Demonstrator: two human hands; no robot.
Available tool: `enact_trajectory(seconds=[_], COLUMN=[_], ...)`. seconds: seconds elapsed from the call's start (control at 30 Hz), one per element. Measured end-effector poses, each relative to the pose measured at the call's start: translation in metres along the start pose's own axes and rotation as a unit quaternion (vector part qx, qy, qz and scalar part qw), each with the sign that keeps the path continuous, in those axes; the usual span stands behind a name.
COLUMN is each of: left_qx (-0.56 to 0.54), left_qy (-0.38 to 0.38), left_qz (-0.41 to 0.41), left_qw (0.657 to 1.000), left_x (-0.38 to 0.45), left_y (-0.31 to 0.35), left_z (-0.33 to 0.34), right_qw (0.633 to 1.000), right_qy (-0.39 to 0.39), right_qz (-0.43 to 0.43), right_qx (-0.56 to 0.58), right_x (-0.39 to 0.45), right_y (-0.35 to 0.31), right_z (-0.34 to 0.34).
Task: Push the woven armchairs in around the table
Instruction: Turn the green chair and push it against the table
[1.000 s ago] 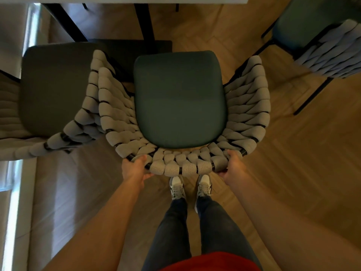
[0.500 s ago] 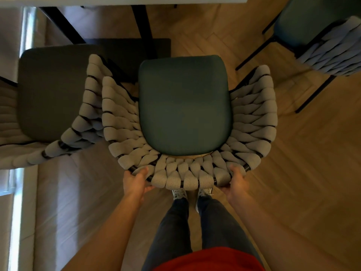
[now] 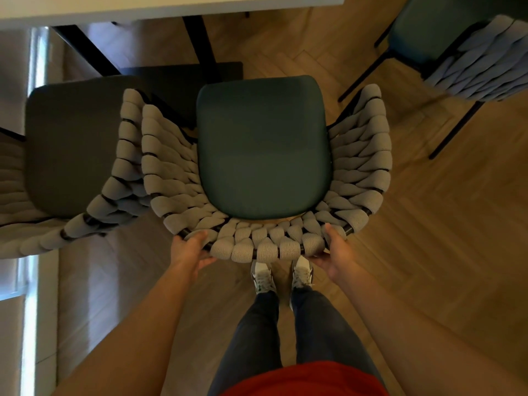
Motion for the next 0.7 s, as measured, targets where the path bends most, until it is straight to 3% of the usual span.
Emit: enact_trajectory(seconds=[0.17, 0.4, 0.5, 0.6, 0.7], left_qx=[0.018, 0.036, 0.108, 0.248, 0.368], left_qy=[0.007, 0.001, 0.003, 0.034, 0.108], left_qz=[-0.011, 0.009, 0.015, 0.074, 0.213], left_qw=[1.0, 0.999, 0.994, 0.965, 0.899], left_x=[0.003, 0.004, 0.004, 0.001, -0.012], left_y=[0.004, 0.02, 0.026, 0.037, 0.06], left_z=[0.005, 0.016, 0.01, -0.003, -0.012], right_qw=[1.0, 0.999, 0.999, 0.999, 0.999], right_qy=[0.017, -0.028, -0.045, -0.031, -0.004], right_qz=[-0.016, 0.006, 0.025, 0.012, -0.014], right_qx=[-0.017, 0.02, 0.002, -0.024, -0.029], right_x=[0.004, 0.002, 0.001, -0.001, -0.004], right_y=[-0.007, -0.025, -0.027, -0.029, -0.032], right_z=[-0.001, 0.01, 0.009, 0.0, -0.007])
Point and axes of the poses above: each hand's wrist, its own x-axis towards the middle knuckle, its own z-axis out of the palm, y = z × x, the point moved 7 cm from there along x, towards the middle knuckle, and after that the axes turned 7 degrees about -x, right-handed, at the moved point
